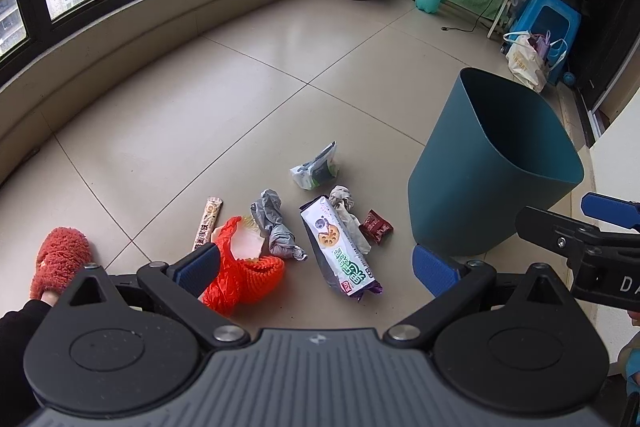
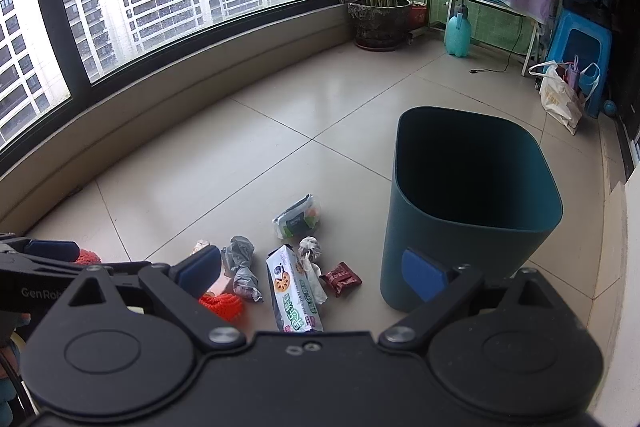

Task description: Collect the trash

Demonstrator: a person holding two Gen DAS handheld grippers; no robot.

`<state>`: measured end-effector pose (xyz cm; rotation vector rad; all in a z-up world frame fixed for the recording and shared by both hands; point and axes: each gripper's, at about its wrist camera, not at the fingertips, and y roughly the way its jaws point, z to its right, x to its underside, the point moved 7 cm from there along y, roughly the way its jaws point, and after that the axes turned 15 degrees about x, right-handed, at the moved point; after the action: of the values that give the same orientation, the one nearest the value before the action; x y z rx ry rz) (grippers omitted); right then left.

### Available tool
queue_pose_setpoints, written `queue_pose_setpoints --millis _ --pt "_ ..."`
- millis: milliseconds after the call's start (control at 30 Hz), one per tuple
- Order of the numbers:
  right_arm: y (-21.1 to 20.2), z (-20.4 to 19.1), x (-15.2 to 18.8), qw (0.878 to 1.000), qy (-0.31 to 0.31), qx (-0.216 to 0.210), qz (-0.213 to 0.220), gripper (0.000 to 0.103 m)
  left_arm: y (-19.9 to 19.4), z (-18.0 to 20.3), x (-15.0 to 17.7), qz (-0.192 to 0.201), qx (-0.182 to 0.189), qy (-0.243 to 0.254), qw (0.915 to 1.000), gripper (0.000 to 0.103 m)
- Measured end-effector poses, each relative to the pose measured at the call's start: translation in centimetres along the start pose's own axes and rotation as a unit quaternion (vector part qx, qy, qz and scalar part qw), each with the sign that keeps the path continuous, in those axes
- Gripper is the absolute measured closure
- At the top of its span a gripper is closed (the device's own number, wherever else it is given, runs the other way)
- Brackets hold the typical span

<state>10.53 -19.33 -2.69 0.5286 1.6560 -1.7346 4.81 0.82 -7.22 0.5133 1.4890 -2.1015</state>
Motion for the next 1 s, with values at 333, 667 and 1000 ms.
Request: queue_pose_setpoints --millis 333,667,1000 --pt "-0.08 0.09 -0.06 1.0 0.0 0.001 0.001 0.006 -0.04 -0.17 0.23 0.005 0.003 0.001 1.0 0.0" --pt "-0.01 0.18 0.01 1.0 0.005 0.001 -0.003 0.006 -0.25 -0.14 0.35 0.01 0.008 0.002 0.9999 0.0" --pt "0.21 0.39 -0.18 1.0 0.01 -0.002 -0.008 0.008 -0.3 -0.19 0.45 0.01 0.01 0.0 0.9999 0.0"
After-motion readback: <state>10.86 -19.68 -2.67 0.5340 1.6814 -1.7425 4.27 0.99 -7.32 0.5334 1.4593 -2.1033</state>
